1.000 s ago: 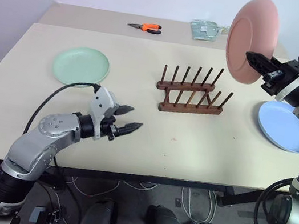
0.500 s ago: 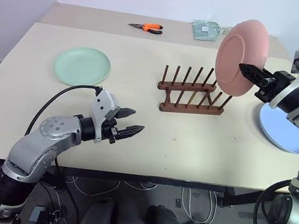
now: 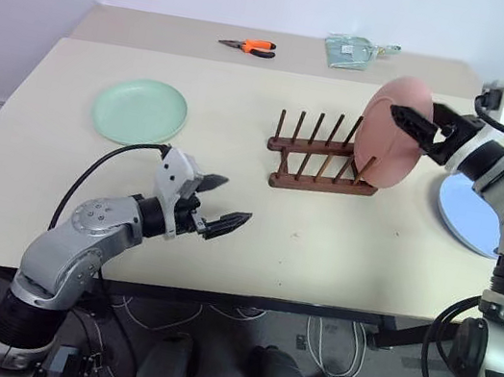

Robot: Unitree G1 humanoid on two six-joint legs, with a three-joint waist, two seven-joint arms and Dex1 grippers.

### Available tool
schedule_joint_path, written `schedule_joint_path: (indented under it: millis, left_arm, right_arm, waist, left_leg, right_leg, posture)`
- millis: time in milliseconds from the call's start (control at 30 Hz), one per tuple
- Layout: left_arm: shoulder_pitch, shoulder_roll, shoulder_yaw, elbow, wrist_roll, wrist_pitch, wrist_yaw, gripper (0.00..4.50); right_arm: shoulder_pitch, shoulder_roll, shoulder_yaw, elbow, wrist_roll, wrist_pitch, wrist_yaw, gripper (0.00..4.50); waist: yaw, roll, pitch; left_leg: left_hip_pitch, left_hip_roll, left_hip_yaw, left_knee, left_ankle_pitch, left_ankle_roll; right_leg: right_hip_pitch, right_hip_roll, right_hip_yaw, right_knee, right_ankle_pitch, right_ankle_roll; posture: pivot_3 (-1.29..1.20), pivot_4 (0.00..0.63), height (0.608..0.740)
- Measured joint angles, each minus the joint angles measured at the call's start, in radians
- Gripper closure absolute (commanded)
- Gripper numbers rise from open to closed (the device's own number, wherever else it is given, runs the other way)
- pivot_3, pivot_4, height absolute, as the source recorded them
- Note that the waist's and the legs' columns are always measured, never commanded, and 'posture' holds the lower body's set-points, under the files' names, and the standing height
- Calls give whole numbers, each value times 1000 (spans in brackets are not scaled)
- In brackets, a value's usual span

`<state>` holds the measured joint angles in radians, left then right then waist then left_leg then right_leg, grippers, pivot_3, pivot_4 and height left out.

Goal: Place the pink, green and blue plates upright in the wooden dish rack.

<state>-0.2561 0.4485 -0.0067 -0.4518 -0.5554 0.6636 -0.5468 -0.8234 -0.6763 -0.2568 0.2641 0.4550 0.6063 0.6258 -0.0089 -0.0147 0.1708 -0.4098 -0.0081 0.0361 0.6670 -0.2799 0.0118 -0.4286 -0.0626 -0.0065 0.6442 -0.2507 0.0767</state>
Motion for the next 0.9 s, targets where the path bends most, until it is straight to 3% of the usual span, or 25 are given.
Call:
schedule_joint_path:
  millis: [100,233,333,500,700,800,900]
  left_arm:
    - [-75,-83,65,74,22,8,148,61]
    - [-246,-214,254,289,107,49,517,61]
    - [-307,-234,375,395,142,82,704,61]
    - [-361,-229,435,523,155,154,794,61]
    - [-476,-190,508,725,152,159,812,61]
    - [-535,-181,515,835,149,152,785,891]
    - [-578,-167,516,925,148,138,749,2263]
  right_arm:
    - [-21,-3,-3,4,-56,-128,-38,891]
    - [-43,-9,-6,-41,-106,-287,-57,891]
    - [-34,-10,1,-178,-73,-316,5,891]
    - [108,-11,171,-475,-21,-275,164,891]
    - [249,27,396,-601,-129,-277,196,891]
    - [287,57,458,-636,-179,-292,185,891]
    - [333,82,506,-654,-225,-309,173,891]
  waist:
    - [0,0,0]
    - [-2,-1,0]
    - [-6,-1,0]
    - [9,-3,0]
    - [23,-4,0]
    - [23,-4,0]
    - [21,-4,0]
  left_leg:
    - [0,0,0,1,0,1]
    - [0,0,0,1,1,1]
    - [0,1,0,0,1,1]
    - [0,1,0,2,1,1]
    - [0,0,-1,3,1,0]
    - [0,-1,-1,3,2,-2]
    - [0,-1,-1,2,3,-4]
  right_leg:
    - [0,1,0,1,0,0]
    - [0,1,0,1,0,1]
    - [0,3,0,1,0,1]
    - [1,1,-1,1,1,2]
    - [1,0,-1,1,1,3]
    - [1,0,-1,1,1,3]
    - [1,0,-1,1,1,3]
  posture:
    - [0,150,740]
    - [0,150,740]
    - [0,150,740]
    - [0,150,740]
    - [0,150,740]
    - [0,150,740]
    - [0,150,740]
